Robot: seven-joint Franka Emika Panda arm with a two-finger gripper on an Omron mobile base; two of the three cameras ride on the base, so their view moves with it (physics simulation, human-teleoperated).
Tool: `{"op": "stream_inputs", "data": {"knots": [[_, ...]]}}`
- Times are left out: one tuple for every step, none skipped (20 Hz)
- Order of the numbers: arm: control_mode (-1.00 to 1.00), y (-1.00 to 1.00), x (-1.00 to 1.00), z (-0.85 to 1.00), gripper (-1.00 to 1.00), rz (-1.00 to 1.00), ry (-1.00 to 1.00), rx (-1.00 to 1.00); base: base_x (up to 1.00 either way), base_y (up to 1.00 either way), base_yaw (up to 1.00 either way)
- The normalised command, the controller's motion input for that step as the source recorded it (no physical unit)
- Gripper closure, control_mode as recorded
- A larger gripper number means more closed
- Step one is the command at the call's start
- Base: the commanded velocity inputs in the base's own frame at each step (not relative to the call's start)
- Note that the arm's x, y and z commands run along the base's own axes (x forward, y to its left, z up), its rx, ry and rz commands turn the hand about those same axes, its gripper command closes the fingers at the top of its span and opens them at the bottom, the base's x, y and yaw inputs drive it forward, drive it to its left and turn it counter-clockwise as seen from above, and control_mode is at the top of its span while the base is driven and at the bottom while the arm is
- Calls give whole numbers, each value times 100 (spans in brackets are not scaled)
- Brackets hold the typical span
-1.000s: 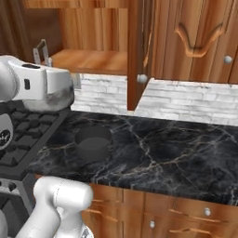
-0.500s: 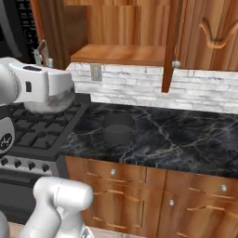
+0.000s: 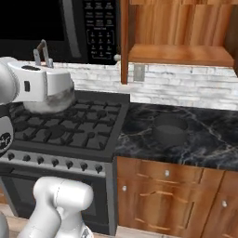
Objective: Pick the kettle from the cabinet and place it on a stove burner. Then pick the pot from the counter and place it on another stove burner. Finally, turn both burners on.
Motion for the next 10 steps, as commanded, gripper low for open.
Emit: {"op": "stream_inputs", "data": {"knots": [[100, 0, 0, 0, 100, 0, 0, 0, -35, 92, 0], [100, 0, 0, 0, 100, 0, 0, 0, -34, 92, 0], [100, 0, 0, 0, 100, 0, 0, 0, -32, 93, 0], [100, 0, 0, 0, 100, 0, 0, 0, -28, 94, 0], [100, 0, 0, 0, 100, 0, 0, 0, -24, 94, 0], [100, 0, 0, 0, 100, 0, 0, 0, -20, 93, 0], [100, 0, 0, 0, 100, 0, 0, 0, -18, 90, 0], [100, 0, 0, 0, 100, 0, 0, 0, -17, 89, 0], [100, 0, 0, 0, 100, 0, 0, 0, -16, 89, 0], [100, 0, 0, 0, 100, 0, 0, 0, -8, 88, -1]]}}
